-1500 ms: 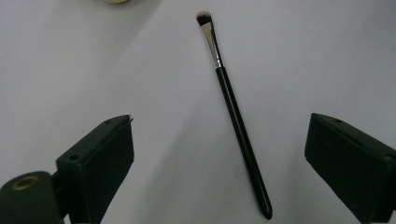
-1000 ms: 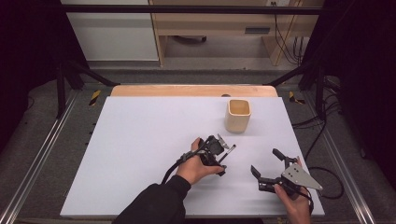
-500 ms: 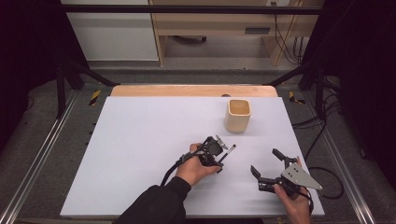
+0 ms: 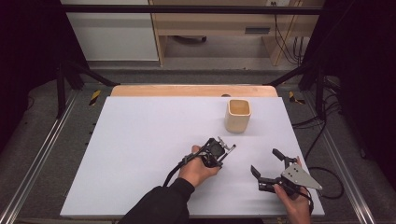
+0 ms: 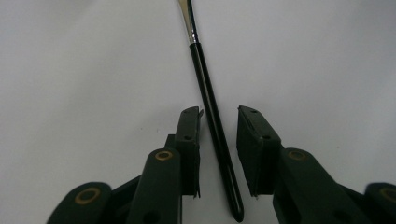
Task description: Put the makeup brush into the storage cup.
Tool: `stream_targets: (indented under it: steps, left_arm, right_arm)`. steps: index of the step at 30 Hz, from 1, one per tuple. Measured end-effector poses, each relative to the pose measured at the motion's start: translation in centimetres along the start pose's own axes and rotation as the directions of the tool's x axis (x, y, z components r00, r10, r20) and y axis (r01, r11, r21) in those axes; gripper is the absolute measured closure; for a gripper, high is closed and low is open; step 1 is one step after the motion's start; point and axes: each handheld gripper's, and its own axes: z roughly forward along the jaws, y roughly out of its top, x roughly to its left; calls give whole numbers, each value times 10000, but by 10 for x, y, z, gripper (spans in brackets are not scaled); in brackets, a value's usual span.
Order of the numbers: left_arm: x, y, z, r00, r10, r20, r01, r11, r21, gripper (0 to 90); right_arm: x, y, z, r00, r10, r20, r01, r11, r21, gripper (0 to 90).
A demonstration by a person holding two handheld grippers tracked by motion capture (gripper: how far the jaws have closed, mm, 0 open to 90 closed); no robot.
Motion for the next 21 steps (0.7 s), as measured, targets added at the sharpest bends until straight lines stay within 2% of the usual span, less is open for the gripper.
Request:
stream_targets:
  steps: [9,21]
  left_arm:
    - [1,-2,2,9999,-142,44,141,9998,104,794]
    - [-1,-3,3,9997,-240,-66,242,9995,196,828]
  right_arm:
    - [0,0,0,10000,-15,2,15,10000,1,34]
    - [0,0,0,10000,-15,20,15,10000,3,34]
